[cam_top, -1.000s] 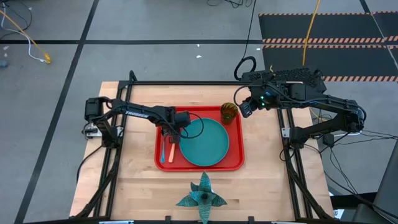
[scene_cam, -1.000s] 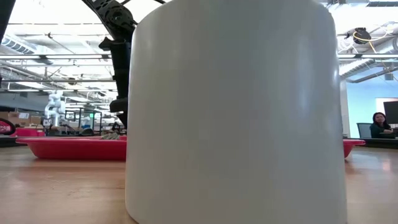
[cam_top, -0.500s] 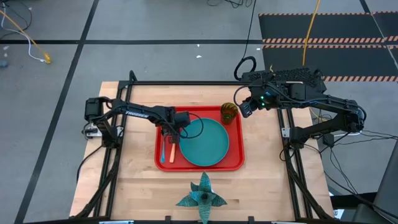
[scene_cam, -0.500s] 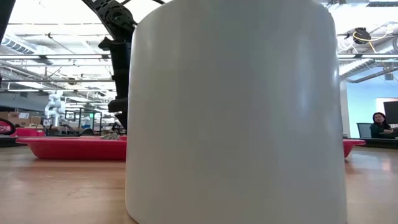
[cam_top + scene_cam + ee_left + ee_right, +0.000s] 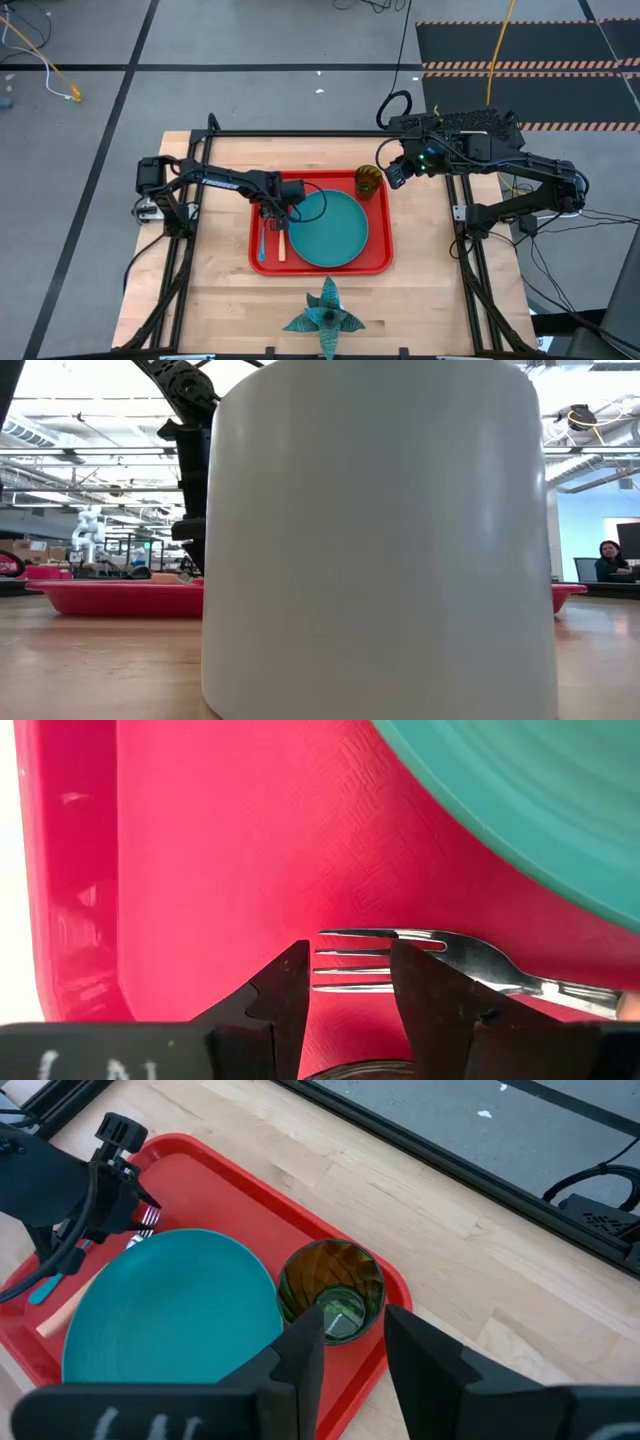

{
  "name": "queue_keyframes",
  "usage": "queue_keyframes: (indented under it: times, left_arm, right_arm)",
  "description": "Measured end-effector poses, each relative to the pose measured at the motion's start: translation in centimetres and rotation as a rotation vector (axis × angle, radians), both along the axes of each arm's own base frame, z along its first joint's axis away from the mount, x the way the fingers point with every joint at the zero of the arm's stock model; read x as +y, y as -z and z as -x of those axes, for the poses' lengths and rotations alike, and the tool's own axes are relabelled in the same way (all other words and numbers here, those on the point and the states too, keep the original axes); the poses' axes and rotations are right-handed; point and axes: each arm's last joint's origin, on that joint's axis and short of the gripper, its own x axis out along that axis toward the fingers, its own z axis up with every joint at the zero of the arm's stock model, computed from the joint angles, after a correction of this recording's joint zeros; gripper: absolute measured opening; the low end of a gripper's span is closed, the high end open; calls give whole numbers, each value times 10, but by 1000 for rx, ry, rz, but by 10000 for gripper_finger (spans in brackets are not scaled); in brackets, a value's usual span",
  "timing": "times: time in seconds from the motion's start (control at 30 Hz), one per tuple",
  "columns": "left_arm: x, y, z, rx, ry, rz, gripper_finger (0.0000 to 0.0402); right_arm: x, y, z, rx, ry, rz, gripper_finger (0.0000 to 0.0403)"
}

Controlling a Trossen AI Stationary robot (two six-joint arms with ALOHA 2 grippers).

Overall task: Pick and place plate/cup/fork/spoon on tray
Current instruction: Adjust the yellow fork on the orange tray

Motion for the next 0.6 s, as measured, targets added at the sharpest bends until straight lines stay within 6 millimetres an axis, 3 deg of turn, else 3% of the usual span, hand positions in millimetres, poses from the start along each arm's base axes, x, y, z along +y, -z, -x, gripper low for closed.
queue_keyframes:
  times: [0.4, 0.6]
  left_arm:
    - [1, -23, -8, -35, 22, -14, 145]
    - [-2, -34, -7, 31, -13, -1, 145]
  right_arm:
    - [0, 0, 0, -1, 0, 0, 100]
    - [0, 0, 0, -1, 0, 0, 100]
